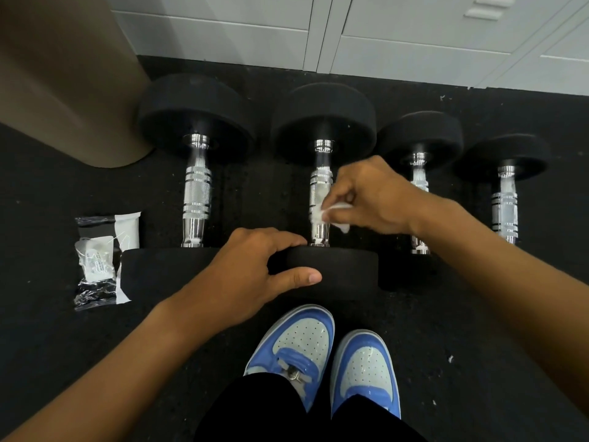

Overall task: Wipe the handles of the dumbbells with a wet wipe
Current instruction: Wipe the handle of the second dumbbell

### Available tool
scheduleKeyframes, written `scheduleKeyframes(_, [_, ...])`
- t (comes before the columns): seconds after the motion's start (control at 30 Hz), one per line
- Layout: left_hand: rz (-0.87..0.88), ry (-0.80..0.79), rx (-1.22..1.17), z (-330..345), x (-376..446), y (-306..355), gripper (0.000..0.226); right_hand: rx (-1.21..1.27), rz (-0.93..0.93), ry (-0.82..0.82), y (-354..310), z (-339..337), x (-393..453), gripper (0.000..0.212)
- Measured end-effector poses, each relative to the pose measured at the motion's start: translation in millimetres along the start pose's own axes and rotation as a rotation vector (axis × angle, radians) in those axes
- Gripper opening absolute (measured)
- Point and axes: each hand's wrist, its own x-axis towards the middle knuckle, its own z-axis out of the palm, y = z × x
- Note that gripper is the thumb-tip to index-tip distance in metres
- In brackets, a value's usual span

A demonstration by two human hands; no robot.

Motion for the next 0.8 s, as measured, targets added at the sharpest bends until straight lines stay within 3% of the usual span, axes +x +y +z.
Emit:
scheduleKeyframes(0.2, [0.005,0.001,0.006,0,0,0,0.061,-0.009,-0.054,-0.092,-13,14,-9,0.008])
scheduleKeyframes(0.37, [-0.012,-0.001,0.007,2,-1,-2,0.062,0.001,0.005,0.04,-2,1,0,0.01])
scheduleKeyframes(0.53, [0.009,0.005,0.007,0,0,1,0.059,0.001,-0.027,-0.077,-11,15,-10,0.008])
scheduleKeyframes(0.67, [0.006,0.006,0.015,1,0,1,0.06,0.036,0.075,0.041,4,-1,-3,0.011])
scheduleKeyframes(0.8, [0.009,0.004,0.026,0,0,1,0.061,-0.034,-0.046,0.012,-12,9,2,0.01])
